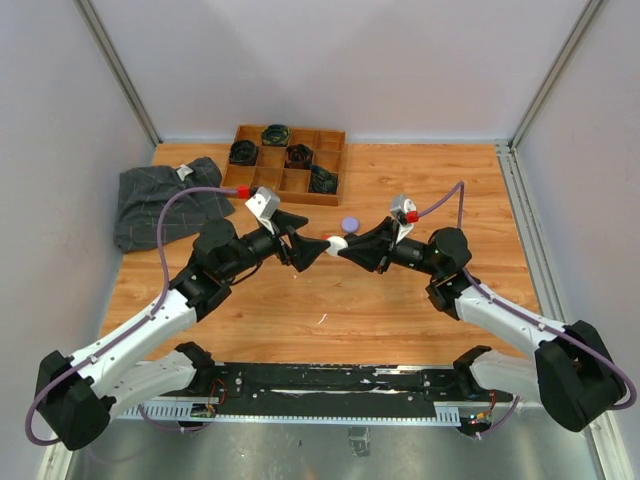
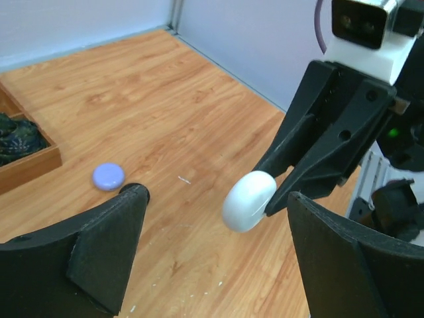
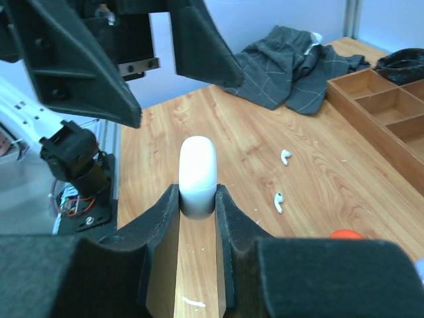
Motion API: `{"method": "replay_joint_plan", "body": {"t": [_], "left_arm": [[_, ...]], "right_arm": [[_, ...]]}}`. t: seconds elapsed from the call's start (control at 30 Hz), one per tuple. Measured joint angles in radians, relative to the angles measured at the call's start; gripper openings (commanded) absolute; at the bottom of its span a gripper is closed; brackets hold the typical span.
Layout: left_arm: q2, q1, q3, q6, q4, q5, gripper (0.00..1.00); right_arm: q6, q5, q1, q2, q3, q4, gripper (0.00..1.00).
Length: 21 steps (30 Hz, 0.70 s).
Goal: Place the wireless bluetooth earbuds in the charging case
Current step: Open the charging case.
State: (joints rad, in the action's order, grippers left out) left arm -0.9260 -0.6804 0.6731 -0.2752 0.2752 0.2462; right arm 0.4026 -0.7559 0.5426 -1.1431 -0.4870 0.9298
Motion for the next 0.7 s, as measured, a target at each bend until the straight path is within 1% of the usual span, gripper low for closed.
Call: {"method": "replay_joint_plan", "body": {"t": [0.07, 0.27, 0.37, 0.5, 0.7], "left_arm": [[-0.011, 0.028, 0.003, 0.01, 0.0, 0.071, 0.89], [-0.048, 0.058, 0.005, 0.023, -0.002, 0.232, 0.83], [-0.065, 0.074, 0.009, 0.024, -0.003, 0.292, 0.75], [-0.088, 0.092, 0.019, 0.014, -0.002, 0.364, 0.61], [-0.105, 0.111, 0.021, -0.016, 0.011, 0.442, 0.45]], "right_arm": [[0.0, -0.029, 0.0, 0.011, -0.01, -0.026, 0.03], [0.01, -0.097, 0.0, 0.014, -0.034, -0.049, 0.03], [0.019, -0.118, 0.0, 0.014, -0.045, -0.051, 0.03], [0.024, -0.138, 0.0, 0.014, -0.049, -0.052, 0.03], [0.035, -0.162, 0.0, 0.008, -0.05, -0.048, 0.04]]}}
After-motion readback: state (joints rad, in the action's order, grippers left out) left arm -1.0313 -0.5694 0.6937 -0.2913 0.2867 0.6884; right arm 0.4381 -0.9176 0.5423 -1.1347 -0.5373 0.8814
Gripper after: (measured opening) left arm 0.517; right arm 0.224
